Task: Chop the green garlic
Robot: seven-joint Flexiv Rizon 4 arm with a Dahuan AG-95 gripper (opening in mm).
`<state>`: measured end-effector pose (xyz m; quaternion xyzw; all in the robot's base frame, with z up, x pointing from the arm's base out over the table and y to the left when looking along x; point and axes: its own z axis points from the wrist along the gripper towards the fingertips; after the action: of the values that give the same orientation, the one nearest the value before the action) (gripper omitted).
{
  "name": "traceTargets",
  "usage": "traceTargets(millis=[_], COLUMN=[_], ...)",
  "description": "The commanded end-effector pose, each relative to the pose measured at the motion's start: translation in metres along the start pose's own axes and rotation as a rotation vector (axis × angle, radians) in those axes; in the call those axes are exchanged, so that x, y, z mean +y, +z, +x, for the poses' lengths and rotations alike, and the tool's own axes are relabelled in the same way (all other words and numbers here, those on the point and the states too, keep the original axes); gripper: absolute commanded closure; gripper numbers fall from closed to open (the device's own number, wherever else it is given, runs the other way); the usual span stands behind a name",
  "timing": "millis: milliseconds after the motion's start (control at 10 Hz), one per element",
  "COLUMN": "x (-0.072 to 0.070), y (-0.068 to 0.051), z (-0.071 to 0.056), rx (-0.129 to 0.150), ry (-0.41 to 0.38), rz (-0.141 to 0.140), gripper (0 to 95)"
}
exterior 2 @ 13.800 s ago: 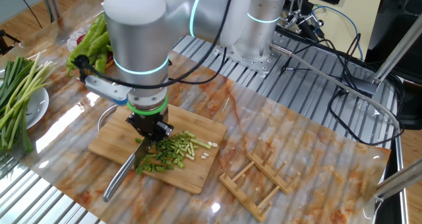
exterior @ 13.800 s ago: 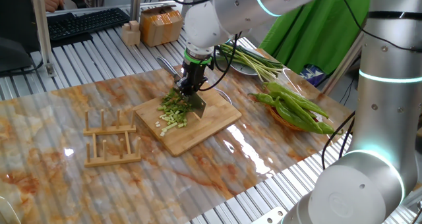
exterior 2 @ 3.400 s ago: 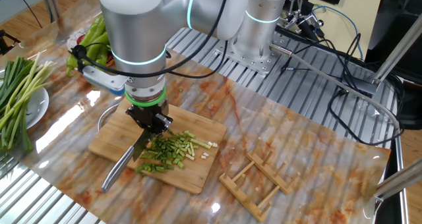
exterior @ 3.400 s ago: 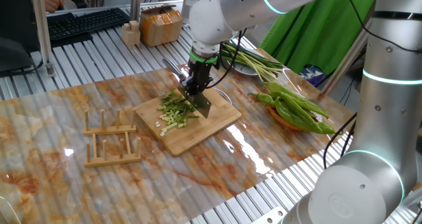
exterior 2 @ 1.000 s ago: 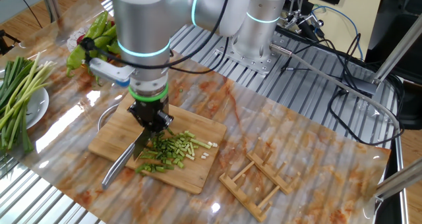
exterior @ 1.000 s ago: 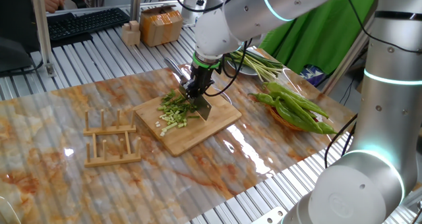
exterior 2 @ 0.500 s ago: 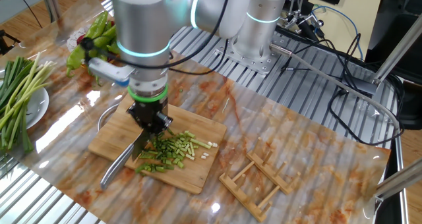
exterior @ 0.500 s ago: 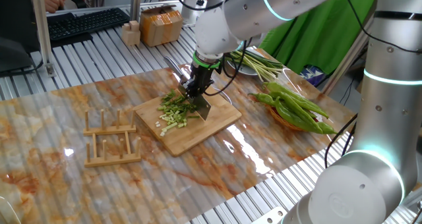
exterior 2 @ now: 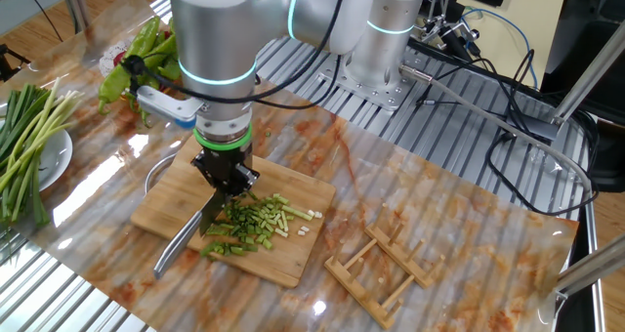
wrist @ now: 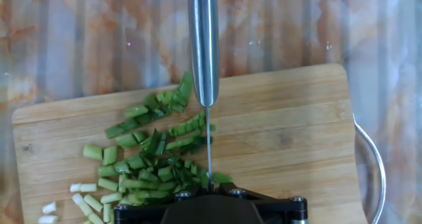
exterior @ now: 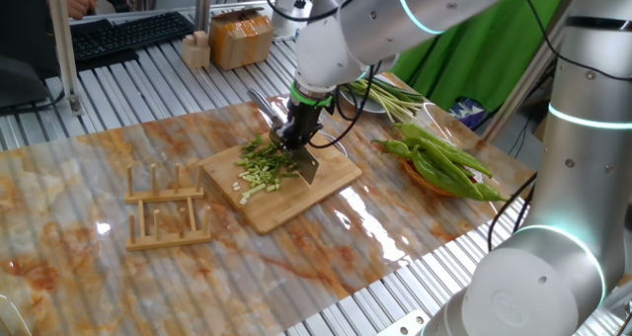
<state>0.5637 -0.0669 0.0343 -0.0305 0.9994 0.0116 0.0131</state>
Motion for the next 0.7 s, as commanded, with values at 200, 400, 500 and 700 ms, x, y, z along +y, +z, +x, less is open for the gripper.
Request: traceTargets(millis=[200,400,500,700], x=[-0.0018,-0.0028,-0.0067,-0.0093], y=[-0.0086,-0.0091,-0.0104,-0.0121], z=[-0.0045,-0.0049,-0.0058,-0.0055], rx=[0.020,0.020,0.021,0.020], ry=[-0.005,-0.007,-0.017,-0.016], rz=[0.002,0.005,0.008,0.003], gripper=[95.0,95.0,95.0,95.0])
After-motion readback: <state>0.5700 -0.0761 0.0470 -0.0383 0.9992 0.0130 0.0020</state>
